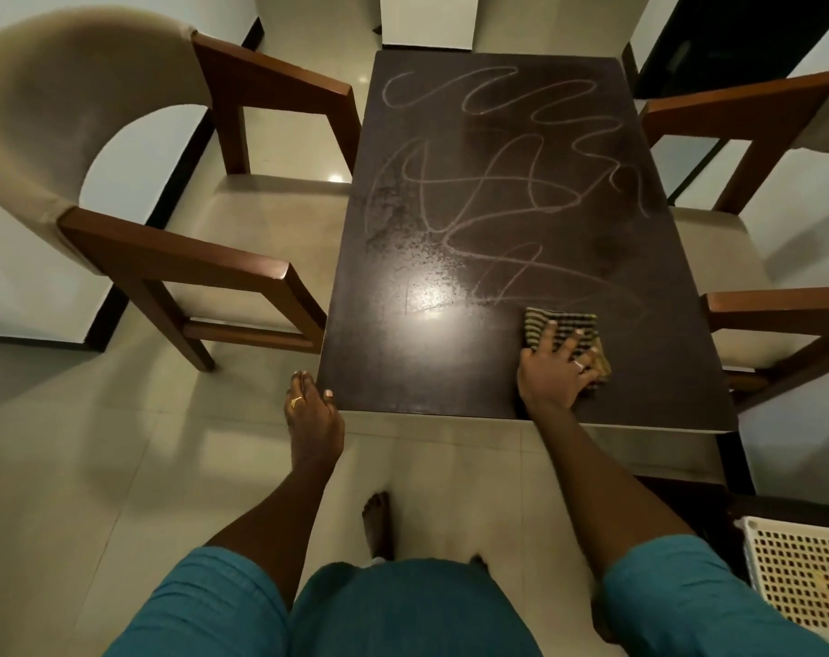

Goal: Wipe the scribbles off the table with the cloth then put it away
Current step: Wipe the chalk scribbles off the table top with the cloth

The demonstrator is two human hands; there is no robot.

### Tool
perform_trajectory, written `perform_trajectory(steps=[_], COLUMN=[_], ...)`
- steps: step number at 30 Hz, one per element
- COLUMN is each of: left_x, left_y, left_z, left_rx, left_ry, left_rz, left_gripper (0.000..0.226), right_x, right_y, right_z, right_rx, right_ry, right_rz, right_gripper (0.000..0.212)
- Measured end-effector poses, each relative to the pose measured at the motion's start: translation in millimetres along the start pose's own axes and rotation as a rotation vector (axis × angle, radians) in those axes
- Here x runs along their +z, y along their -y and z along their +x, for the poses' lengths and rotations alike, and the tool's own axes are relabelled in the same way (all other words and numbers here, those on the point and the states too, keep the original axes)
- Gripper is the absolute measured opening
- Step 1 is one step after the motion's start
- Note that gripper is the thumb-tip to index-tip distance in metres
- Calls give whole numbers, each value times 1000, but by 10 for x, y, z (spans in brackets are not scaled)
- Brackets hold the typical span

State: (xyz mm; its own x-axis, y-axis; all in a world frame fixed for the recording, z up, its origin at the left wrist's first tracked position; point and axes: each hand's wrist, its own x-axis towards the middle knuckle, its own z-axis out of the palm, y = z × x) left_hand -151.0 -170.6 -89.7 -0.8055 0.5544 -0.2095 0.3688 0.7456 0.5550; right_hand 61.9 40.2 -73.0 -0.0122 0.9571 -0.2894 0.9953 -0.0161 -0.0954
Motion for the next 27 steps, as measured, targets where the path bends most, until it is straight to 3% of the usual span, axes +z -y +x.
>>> perform_trajectory(steps=[10,17,19,27], left_x=[-98,-110,-71,150], left_y=[108,29,-94,-557], left_z=[139,163,180,261], left_rx=[-34,-55,-27,114], left_ry=[-70,-106,-84,33], left_rz=[-130,-155,-145,-40], left_gripper=[47,45,44,47], right_x=[599,548,439,166], right_y=[1502,1114,862,-313], right_z=[-1100,-1309,-1240,-803], right_rx=[-671,-962,-934,-526], right_ry=[111,113,70,-43], right_rz=[-128,-285,-316,-280], right_gripper=[67,66,68,62])
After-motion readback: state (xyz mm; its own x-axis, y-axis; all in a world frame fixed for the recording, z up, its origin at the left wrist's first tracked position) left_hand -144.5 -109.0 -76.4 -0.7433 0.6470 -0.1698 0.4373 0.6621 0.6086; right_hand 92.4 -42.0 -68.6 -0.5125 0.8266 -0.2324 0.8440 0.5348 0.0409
